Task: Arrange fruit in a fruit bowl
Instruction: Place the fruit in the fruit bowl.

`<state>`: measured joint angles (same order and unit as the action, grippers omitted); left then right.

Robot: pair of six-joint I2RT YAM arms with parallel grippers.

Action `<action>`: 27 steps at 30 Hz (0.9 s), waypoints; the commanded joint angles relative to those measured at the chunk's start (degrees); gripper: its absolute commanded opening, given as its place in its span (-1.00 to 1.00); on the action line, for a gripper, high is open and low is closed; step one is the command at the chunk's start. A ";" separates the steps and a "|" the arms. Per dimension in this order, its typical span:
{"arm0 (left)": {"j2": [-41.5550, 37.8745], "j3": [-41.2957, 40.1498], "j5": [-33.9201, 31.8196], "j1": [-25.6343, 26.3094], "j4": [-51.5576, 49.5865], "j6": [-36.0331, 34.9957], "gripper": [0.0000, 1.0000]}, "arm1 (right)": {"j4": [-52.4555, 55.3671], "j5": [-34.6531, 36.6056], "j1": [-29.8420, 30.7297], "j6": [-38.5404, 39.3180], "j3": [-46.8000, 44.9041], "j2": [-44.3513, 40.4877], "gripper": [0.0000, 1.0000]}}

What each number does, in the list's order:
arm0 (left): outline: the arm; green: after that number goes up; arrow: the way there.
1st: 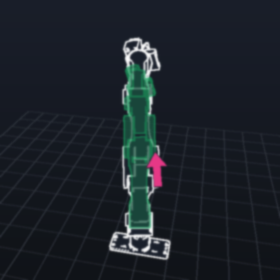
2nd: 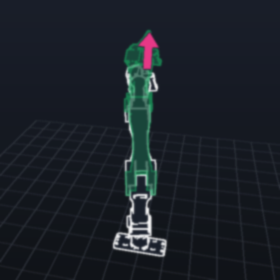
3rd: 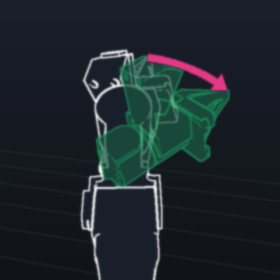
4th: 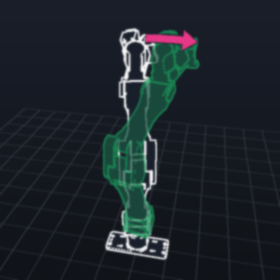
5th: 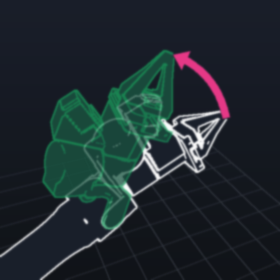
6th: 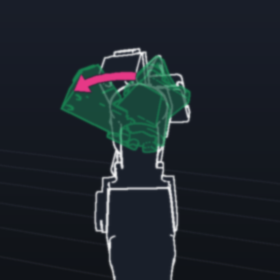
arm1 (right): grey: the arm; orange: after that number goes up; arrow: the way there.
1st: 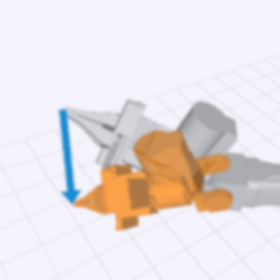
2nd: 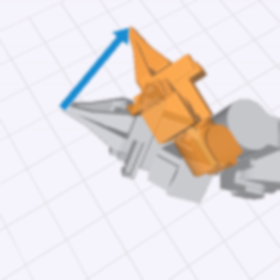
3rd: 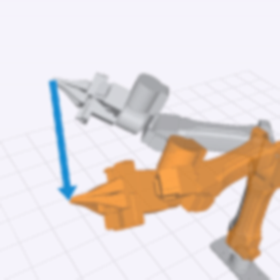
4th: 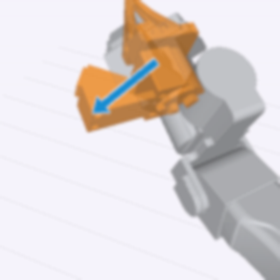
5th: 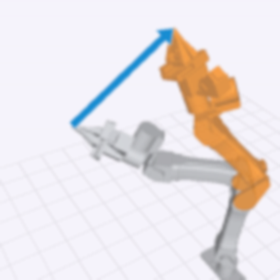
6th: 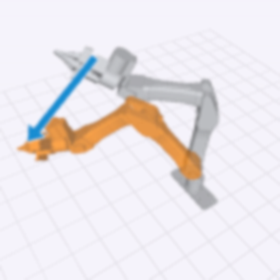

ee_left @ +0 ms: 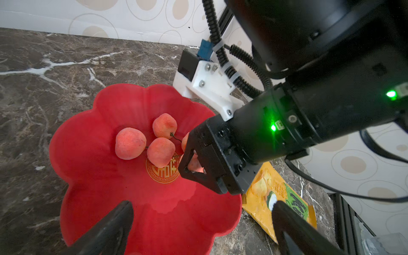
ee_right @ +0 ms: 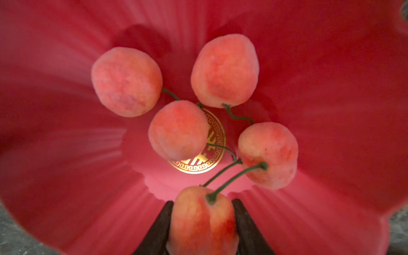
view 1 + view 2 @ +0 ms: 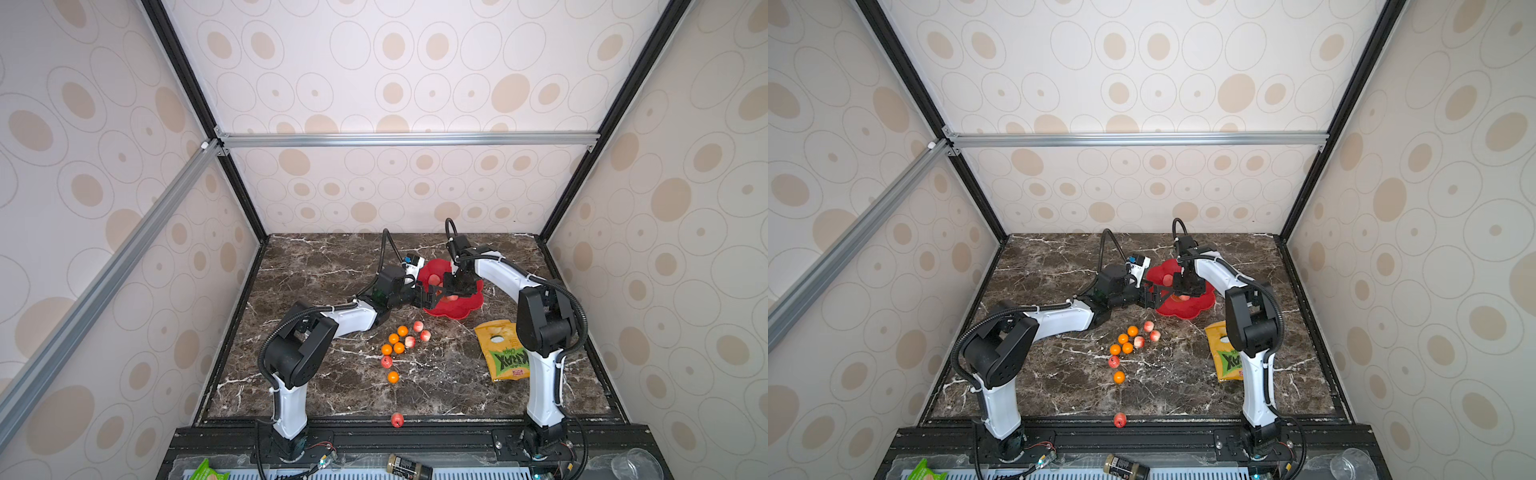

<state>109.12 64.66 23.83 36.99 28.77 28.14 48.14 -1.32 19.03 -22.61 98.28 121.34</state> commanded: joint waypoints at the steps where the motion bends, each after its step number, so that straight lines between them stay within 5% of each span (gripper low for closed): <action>1: 1.30 2.54 -0.80 -0.51 -1.08 -2.07 0.97 | 2.32 0.51 -0.34 0.55 2.17 1.54 -0.20; 27: 1.53 1.70 -0.90 -0.50 -1.16 -2.19 0.97 | 4.31 1.58 -1.10 1.42 6.22 7.49 -0.19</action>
<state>110.69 65.19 22.87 36.91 27.66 27.33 50.19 -1.04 18.28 -21.54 103.28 127.39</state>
